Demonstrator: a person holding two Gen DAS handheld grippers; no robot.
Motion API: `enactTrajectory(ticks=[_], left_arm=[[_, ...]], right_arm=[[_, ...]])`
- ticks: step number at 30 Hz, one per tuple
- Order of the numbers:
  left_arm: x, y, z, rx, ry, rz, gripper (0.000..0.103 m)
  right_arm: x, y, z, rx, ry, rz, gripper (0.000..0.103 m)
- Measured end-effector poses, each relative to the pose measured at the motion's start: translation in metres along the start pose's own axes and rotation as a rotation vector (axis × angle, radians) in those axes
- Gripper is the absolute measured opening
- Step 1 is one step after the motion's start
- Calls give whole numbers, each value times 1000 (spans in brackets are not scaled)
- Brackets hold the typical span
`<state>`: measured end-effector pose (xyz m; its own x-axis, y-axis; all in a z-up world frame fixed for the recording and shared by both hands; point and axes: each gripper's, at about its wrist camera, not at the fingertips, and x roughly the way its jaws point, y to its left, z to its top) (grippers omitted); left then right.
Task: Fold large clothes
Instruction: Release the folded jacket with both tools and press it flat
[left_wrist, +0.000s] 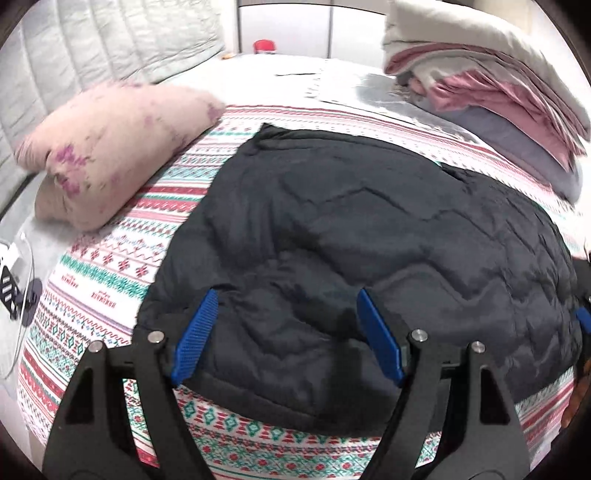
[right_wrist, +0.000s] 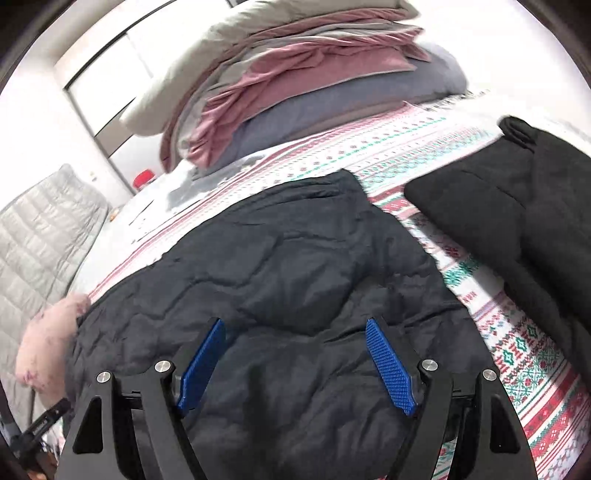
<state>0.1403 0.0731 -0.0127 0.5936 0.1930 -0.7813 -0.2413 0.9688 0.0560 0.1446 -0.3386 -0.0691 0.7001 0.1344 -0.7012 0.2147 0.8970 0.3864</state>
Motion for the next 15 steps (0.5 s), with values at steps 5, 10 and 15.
enactTrajectory(ticks=[5, 10, 15], left_arm=[[-9, -16, -1, 58, -39, -15, 78], [-14, -36, -4, 124, -48, -31, 78], [-15, -60, 0, 181, -61, -59, 78]], right_arm=[[5, 19, -4, -46, 33, -3, 80], [25, 29, -10, -49, 101, -1, 80], [51, 35, -14, -128, 150, -78, 84]])
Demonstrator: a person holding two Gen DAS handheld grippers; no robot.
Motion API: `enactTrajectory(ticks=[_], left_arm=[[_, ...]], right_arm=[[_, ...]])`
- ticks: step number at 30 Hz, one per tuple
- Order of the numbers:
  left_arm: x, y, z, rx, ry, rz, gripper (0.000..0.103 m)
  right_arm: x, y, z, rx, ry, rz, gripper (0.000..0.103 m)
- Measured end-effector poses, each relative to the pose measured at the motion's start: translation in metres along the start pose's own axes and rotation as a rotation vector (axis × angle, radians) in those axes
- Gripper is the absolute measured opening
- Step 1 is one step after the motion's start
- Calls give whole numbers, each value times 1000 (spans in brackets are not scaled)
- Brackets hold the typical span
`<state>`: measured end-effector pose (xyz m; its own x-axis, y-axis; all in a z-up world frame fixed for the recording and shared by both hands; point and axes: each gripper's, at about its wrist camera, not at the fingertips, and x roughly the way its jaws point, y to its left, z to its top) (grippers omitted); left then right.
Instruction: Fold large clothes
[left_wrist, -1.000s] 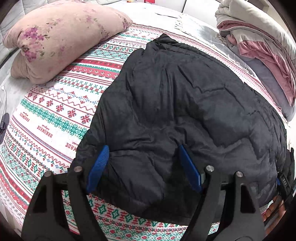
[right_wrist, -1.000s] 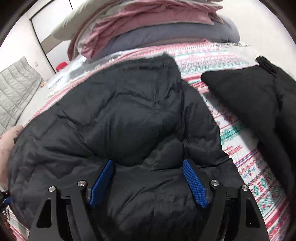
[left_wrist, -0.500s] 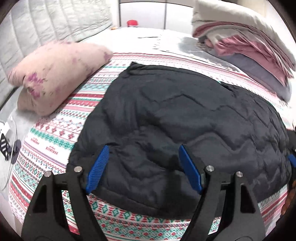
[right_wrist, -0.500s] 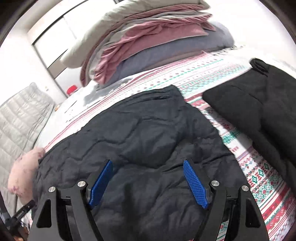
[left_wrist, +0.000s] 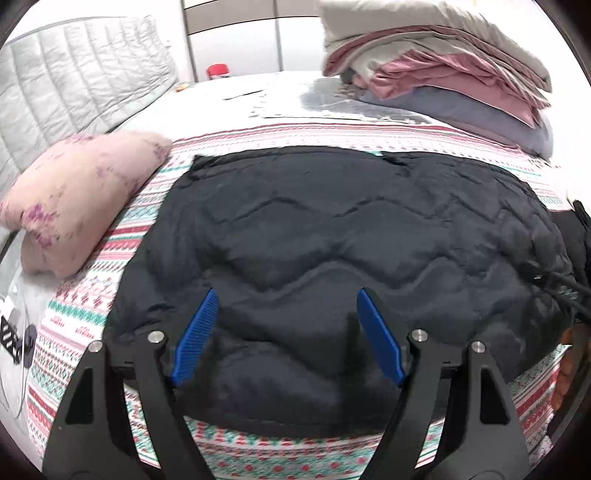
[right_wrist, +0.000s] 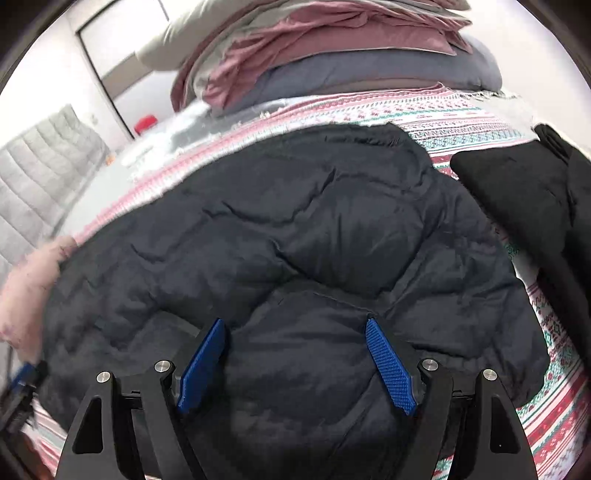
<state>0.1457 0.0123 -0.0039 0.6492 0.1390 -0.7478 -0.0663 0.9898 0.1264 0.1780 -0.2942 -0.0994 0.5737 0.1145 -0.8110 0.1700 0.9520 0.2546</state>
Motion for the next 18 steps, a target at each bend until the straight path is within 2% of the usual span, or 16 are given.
enactTrajectory(ticks=[4, 7, 9, 12, 14, 18], left_arm=[[4, -33, 19, 74, 18, -60, 78], [15, -59, 40, 146, 15, -25, 78], [26, -72, 54, 184, 18, -20, 78], [58, -85, 69, 185, 101, -22, 78], [89, -90, 67, 197, 190, -6, 79], [106, -89, 57, 183, 211, -8, 81]], right_arm=[[11, 5, 1, -22, 11, -34, 89], [14, 5, 4, -26, 20, -39, 91], [10, 0, 8, -2, 15, -12, 91], [2, -9, 11, 54, 6, 42, 91], [2, -15, 10, 77, 15, 59, 91], [8, -6, 9, 17, 39, 29, 91]])
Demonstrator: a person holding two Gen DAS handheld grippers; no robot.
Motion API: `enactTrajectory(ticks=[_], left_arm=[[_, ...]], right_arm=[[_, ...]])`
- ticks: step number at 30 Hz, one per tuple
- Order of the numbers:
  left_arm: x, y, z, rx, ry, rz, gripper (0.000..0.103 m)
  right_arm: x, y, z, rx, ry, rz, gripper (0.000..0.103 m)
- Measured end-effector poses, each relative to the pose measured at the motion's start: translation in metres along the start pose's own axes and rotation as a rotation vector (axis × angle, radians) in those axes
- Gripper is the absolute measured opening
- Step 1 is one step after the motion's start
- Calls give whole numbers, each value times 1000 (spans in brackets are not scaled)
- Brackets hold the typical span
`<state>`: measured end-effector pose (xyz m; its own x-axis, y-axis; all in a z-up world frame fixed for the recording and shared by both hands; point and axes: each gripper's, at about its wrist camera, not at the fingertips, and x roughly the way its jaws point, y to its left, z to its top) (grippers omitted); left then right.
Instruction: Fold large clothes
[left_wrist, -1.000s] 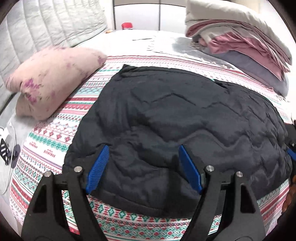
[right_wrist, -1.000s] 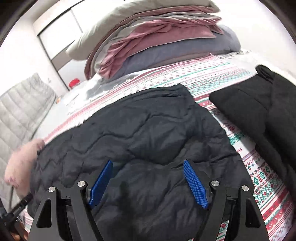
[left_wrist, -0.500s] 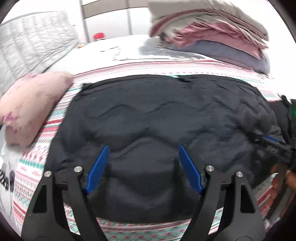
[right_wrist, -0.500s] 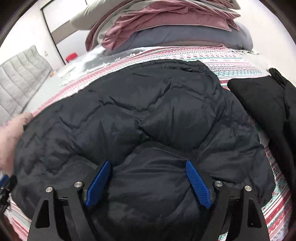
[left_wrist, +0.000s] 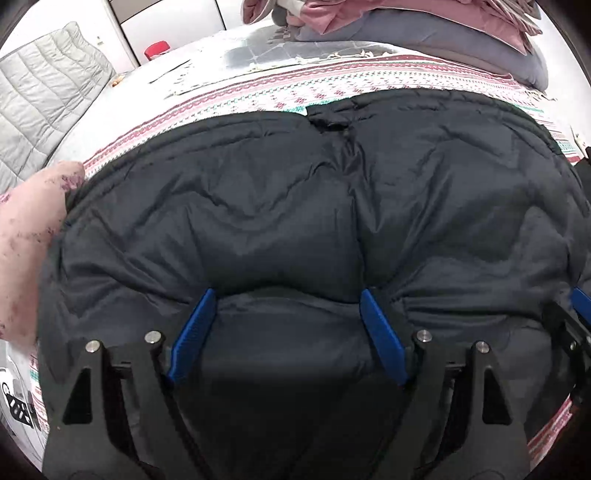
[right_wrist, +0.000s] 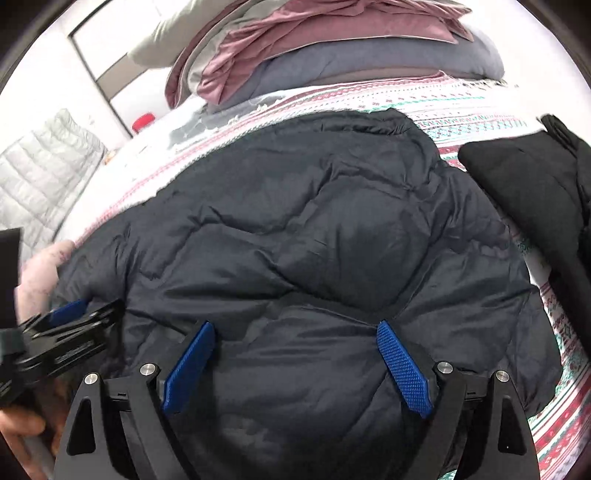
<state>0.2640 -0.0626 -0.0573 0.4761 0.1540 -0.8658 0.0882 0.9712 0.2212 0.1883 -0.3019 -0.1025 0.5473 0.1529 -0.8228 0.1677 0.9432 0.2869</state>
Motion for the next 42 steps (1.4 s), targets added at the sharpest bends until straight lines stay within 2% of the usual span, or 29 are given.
enactTrajectory(ticks=[4, 7, 9, 11, 13, 19, 26, 31, 36, 38, 42], left_arm=[[-9, 8, 11, -37, 28, -18, 81], [-15, 13, 28, -60, 0, -15, 81], [-10, 12, 40, -75, 7, -11, 81], [4, 13, 52, -110, 49, -45, 81], [17, 15, 60, -138, 71, -45, 81], [45, 13, 65, -147, 102, -3, 83], [36, 22, 66, -171, 89, -18, 83], [-12, 34, 41, -179, 0, -37, 83], [-59, 22, -19, -111, -55, -103, 83], [-62, 12, -34, -77, -59, -110, 83], [-38, -10, -55, -17, -14, -50, 83]], right_arm=[[1, 5, -1, -9, 7, -15, 91], [-5, -4, 2, 41, 1, 33, 91], [-7, -11, 4, 81, -2, 71, 91], [-10, -17, 6, 116, -1, 100, 91], [-10, -19, 6, 127, 1, 108, 91], [-2, -7, 6, 76, 20, 67, 91], [3, -3, 2, 46, 30, 38, 91], [4, -5, 3, 50, 34, 44, 91], [6, -4, 5, 50, 34, 45, 92], [10, -3, 10, 48, 34, 41, 92], [9, -1, 4, 30, 28, 33, 95]])
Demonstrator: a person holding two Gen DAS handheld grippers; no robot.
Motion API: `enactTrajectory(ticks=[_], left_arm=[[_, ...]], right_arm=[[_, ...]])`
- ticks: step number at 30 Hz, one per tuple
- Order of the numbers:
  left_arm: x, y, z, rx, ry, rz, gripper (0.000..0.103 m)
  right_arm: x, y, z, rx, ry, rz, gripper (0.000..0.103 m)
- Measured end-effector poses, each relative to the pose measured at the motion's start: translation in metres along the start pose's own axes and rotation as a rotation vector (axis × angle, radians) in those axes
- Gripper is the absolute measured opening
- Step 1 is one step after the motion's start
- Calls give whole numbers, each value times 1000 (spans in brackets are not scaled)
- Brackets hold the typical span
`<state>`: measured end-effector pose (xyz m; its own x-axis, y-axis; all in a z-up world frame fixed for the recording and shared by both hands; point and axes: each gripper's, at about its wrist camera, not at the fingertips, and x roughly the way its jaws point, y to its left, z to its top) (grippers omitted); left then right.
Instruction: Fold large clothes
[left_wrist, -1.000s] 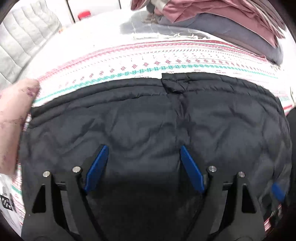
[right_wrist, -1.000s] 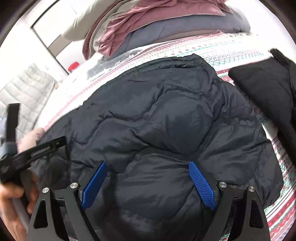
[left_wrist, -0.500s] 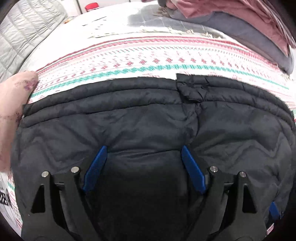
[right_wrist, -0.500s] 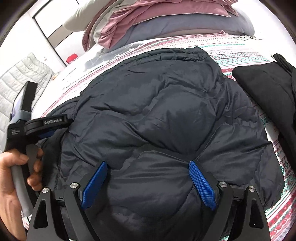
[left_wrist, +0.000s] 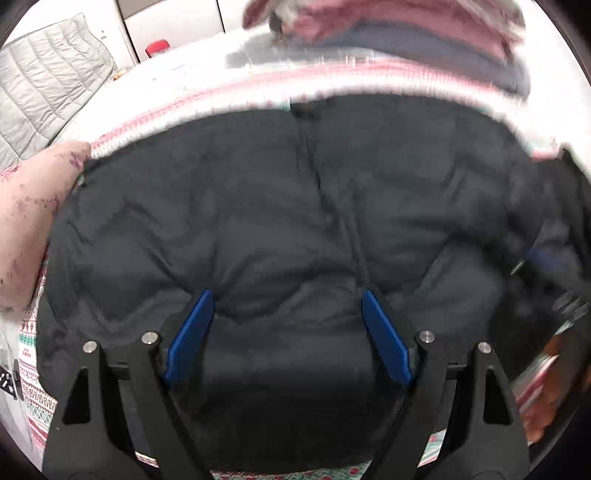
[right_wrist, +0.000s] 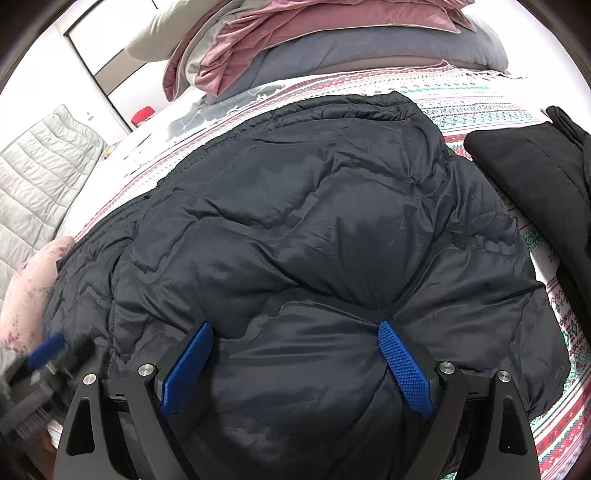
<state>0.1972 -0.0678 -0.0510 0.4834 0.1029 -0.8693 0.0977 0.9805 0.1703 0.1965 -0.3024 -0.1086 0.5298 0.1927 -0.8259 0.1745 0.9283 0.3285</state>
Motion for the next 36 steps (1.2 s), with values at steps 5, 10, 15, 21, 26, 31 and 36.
enactTrajectory(ticks=[5, 10, 15, 21, 26, 31, 36], left_arm=[[1, -2, -6, 20, -11, 10, 83], [-38, 7, -29, 20, -57, 4, 83], [-39, -9, -76, 92, -17, -33, 83], [-18, -17, -84, 112, -3, 43, 90], [-53, 2, -67, 30, -46, -45, 89], [-54, 15, -6, -4, -107, -3, 89], [-14, 11, 49, -51, -69, 19, 89]], right_arm=[[9, 9, 0, -47, 6, -30, 100], [9, 8, 1, -36, 10, -15, 101], [9, 9, 2, -34, 10, -22, 101], [9, 9, -3, -51, 4, -25, 101], [7, 5, -2, -35, 9, -5, 101], [7, 2, -1, -32, 11, -5, 101], [6, 2, -1, -35, 11, -2, 101]])
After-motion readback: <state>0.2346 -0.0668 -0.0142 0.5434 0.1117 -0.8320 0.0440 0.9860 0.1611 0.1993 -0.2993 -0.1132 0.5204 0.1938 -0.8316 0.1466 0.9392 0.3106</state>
